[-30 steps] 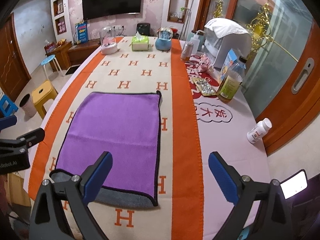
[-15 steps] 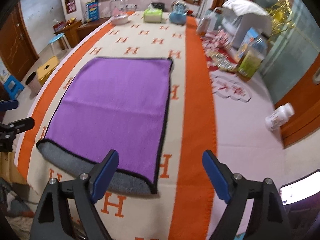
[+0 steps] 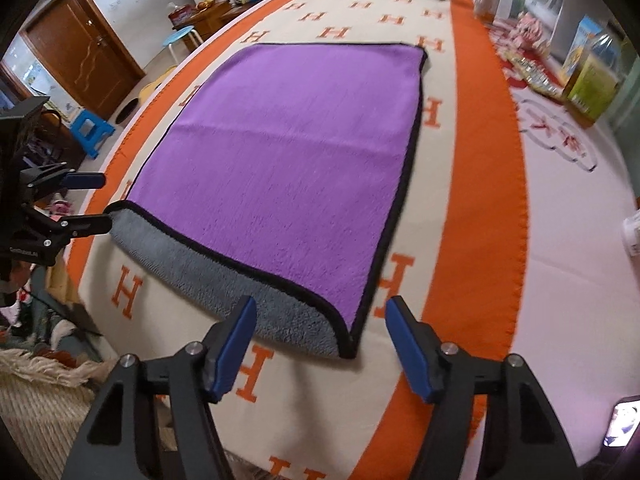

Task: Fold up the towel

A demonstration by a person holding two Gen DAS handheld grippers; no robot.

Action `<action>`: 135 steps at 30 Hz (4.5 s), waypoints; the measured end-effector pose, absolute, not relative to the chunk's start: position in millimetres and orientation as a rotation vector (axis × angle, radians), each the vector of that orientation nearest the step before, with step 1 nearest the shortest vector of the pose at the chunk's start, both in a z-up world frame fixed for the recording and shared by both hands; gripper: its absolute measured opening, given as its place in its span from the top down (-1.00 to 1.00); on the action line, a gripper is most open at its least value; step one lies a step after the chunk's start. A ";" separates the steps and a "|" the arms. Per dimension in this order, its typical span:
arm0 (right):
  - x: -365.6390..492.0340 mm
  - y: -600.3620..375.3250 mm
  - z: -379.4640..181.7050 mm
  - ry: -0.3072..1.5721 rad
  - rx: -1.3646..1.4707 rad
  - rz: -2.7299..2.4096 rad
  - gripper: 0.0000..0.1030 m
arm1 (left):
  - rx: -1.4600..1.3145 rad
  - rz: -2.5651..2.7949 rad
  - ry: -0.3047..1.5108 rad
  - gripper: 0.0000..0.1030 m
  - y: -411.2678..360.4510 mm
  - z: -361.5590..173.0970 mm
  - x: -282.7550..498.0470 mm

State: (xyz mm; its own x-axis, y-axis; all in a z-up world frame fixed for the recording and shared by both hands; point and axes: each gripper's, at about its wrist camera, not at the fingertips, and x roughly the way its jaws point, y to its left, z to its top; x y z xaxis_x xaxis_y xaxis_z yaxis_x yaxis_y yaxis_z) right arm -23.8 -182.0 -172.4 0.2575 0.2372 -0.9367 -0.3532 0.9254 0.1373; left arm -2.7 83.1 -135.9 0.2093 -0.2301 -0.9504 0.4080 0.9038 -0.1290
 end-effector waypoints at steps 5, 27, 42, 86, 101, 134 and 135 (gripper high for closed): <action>-14.3 -185.7 -178.9 1.276 -0.096 0.434 -0.06 | 0.146 -0.515 1.325 -0.17 84.6 -143.5 2.6; -11.1 -177.4 -190.7 1.339 -0.126 0.561 0.37 | 0.102 -0.594 1.436 0.23 105.9 -165.9 23.0; -5.3 -187.2 -184.5 1.333 -0.143 0.546 0.76 | 0.177 -0.594 1.447 0.73 102.3 -164.0 20.4; 160.9 -160.1 -103.0 0.970 -0.181 0.213 0.90 | 0.263 -0.126 1.075 0.90 79.4 -75.8 191.7; 223.9 -156.5 -145.9 1.041 -0.180 0.133 0.90 | 0.316 -0.046 1.125 0.90 64.0 -127.2 258.5; 209.4 -156.4 -147.6 1.081 -0.135 0.058 0.39 | 0.273 0.067 1.094 -0.51 59.5 -124.8 243.6; 206.2 -155.7 -145.3 1.077 -0.133 0.057 0.38 | 0.264 0.062 1.092 -0.52 59.2 -121.7 239.4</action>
State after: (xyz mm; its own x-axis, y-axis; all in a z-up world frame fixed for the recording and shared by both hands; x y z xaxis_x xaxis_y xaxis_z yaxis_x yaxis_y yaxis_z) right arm 206.2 -155.7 -145.3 0.4733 -0.0183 -0.8807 -0.1110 0.9906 -0.0802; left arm 239.4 59.2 -121.7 0.4628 0.1790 -0.8682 0.0801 0.9669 0.2421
